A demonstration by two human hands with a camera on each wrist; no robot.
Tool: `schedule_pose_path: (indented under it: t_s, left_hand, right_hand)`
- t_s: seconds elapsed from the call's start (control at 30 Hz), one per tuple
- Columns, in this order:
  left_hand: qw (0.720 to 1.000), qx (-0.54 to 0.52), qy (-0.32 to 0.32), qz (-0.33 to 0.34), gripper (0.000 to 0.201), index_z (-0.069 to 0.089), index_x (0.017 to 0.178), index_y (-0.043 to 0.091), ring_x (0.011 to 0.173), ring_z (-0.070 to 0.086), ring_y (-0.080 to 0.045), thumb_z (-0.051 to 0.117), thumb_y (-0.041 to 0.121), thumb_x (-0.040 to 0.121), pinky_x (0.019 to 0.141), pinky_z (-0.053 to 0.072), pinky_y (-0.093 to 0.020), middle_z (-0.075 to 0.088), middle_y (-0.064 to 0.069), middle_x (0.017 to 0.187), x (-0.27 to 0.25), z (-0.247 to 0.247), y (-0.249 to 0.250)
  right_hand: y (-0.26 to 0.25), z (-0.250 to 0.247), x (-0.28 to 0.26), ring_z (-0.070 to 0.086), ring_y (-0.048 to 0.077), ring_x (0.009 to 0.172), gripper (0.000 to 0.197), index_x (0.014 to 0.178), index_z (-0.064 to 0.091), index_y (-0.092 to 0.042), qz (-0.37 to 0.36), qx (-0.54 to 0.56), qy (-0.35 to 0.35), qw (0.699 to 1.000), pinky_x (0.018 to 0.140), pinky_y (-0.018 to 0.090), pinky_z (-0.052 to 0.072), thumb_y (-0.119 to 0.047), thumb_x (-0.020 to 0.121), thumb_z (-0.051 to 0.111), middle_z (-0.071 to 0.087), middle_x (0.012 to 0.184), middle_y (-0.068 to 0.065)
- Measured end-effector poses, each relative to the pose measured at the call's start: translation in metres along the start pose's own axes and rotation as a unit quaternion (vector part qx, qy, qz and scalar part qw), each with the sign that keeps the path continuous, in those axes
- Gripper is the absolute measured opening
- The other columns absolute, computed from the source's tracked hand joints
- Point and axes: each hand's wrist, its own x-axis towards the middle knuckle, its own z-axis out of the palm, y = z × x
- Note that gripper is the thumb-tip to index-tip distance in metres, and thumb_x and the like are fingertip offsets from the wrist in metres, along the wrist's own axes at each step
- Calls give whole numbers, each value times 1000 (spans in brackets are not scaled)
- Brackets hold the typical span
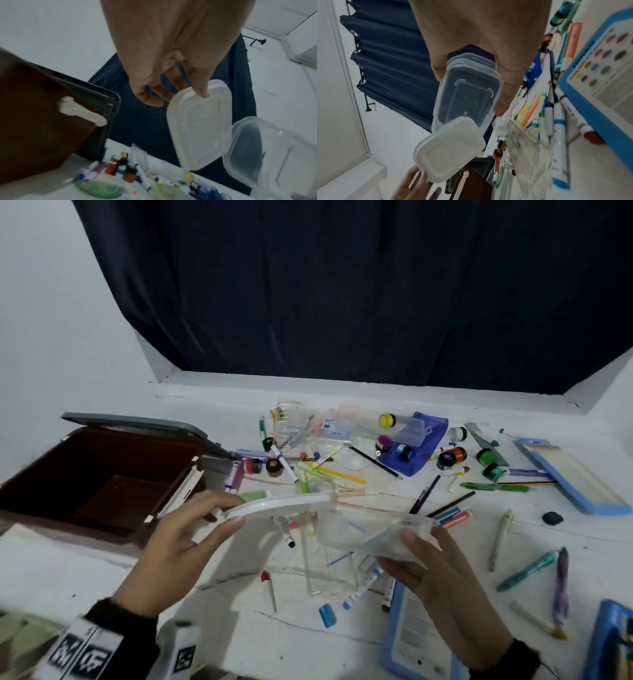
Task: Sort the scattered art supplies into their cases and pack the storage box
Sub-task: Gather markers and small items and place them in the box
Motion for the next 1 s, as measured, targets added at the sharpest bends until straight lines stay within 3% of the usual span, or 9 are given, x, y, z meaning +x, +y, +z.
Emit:
schedule_pose_path:
  t_s: [0.13, 0.2, 0.37, 0.53, 0.63, 0.7, 0.83, 0.9, 1.0]
  left_hand:
    - [997, -57, -6, -56, 6, 74, 92, 19, 97, 66, -20, 76, 24, 88, 82, 50, -22, 71, 0, 101, -36, -25, -15]
    - [996, -58, -34, -60, 22, 76, 93, 18, 97, 68, -22, 75, 36, 82, 84, 53, -32, 72, -3, 101, -49, -41, -23]
    - [995, -35, -60, -72, 26, 78, 91, 27, 95, 70, -18, 73, 46, 74, 84, 53, -34, 75, 1, 98, -62, -80, -36]
    - [975, 18, -218, -43, 23, 80, 96, 29, 102, 70, -16, 71, 46, 83, 87, 53, -33, 74, 5, 106, -61, -117, -67]
    - [962, 52, -269, -12, 15, 79, 92, 32, 106, 69, -11, 70, 43, 86, 87, 55, -33, 73, 12, 108, -62, -126, -92]
    - [951, 86, -297, 10, 5, 77, 87, 33, 112, 65, -6, 74, 28, 87, 89, 53, -30, 71, 18, 109, -62, -128, -114]
    - [926, 152, -344, 29, 54, 75, 96, 32, 126, 50, 9, 58, -17, 81, 104, 38, -12, 63, 27, 122, -66, -120, -142]
    - [921, 181, -344, 32, 50, 71, 117, 33, 131, 39, 15, 56, -5, 89, 108, 28, -6, 51, 31, 134, -71, -110, -145]
    - [913, 202, -355, 8, 38, 54, 140, 35, 136, 27, 18, 51, 35, 102, 109, 21, -4, 30, 31, 149, -82, -97, -148]
  right_hand:
    - [12, 7, -4, 67, 39, 109, 107, 136, 49, -16, 25, 31, -38, 998, 95, 52, 52, -48, 45, 95, 69, 122, 10]
    - [19, 13, -4, 68, 41, 105, 115, 138, 48, -17, 38, 43, -22, 998, 88, 49, 54, -51, 39, 97, 69, 120, 12]
    - [33, 38, -1, 65, 46, 107, 74, 135, 54, -11, 31, 64, 15, 997, 89, 49, 56, -44, 74, 81, 65, 124, 20]
    - [54, 76, -2, 66, 42, 108, 65, 137, 52, -10, 45, 104, 25, 993, 81, 40, 59, -39, 81, 70, 64, 127, 18]
    - [67, 103, -7, 65, 42, 110, 65, 138, 49, -11, 51, 89, -13, 995, 87, 46, 57, -35, 81, 68, 64, 129, 14]
    - [78, 121, -9, 65, 43, 109, 64, 138, 48, -11, 71, 68, -25, 995, 92, 54, 54, -35, 82, 68, 64, 130, 14]
    - [112, 146, -8, 67, 42, 105, 77, 138, 45, -18, 130, 29, -4, 991, 95, 58, 51, -44, 75, 81, 62, 132, 12]
    - [125, 149, -7, 69, 36, 105, 79, 137, 46, -20, 134, 0, 8, 991, 95, 54, 53, -47, 71, 81, 63, 130, 9]
    - [133, 148, -2, 67, 23, 110, 76, 134, 49, -24, 98, -45, 27, 994, 99, 49, 52, -51, 68, 75, 65, 128, 2]
